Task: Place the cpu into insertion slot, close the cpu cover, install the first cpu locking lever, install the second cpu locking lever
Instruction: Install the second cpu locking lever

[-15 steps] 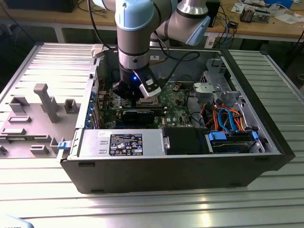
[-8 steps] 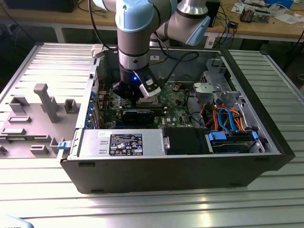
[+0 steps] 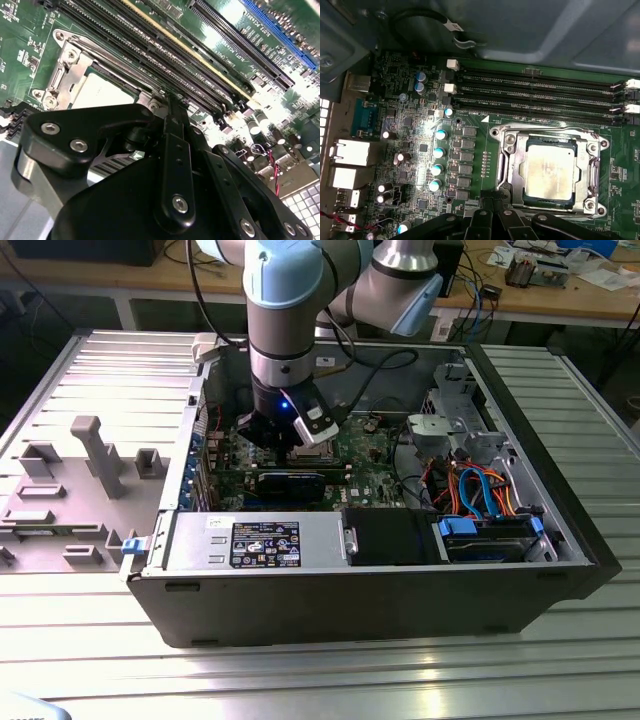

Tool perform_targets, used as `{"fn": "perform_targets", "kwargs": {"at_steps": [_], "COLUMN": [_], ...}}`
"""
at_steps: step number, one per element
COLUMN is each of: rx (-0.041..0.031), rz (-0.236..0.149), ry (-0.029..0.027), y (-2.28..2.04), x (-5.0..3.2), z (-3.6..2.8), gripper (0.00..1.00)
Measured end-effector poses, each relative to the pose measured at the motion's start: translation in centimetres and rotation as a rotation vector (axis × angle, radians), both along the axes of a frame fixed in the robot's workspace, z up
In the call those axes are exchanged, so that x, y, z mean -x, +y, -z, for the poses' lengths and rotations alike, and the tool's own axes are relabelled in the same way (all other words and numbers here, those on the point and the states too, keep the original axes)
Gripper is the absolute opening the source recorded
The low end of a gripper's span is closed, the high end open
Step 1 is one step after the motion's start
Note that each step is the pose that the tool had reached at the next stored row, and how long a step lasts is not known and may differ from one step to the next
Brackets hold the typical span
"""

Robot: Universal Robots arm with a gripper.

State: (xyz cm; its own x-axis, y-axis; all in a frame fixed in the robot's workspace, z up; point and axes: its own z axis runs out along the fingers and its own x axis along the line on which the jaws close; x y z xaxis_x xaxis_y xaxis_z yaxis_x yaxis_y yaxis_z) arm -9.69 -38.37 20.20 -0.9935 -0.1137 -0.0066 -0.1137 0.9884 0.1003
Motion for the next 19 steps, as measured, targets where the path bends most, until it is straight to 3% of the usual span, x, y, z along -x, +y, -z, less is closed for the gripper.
{"fn": "perform_targets", "kwargs": {"at_steps": [5, 9, 12, 15, 17, 19], "rx": [0.0017, 0.0145, 0.0214, 0.0316, 0.0447, 0.0624], "rz": [-0.002, -0.002, -0.003, -0.003, -0.003, -0.003], "ry": [-0.0016, -0.0008, -0.0006, -0.0003, 0.0003, 0.0017], "y": [0.06, 0.17, 0.67, 1.27, 1.85, 2.49], "x": [-0.02, -0.02, -0.34, -0.76, -1.2, -1.87], "z": [-0.22, -0.79, -0.81, -0.81, -0.81, -0.81], "gripper": [0.11, 0.11, 0.11, 0.11, 0.11, 0.11]}}
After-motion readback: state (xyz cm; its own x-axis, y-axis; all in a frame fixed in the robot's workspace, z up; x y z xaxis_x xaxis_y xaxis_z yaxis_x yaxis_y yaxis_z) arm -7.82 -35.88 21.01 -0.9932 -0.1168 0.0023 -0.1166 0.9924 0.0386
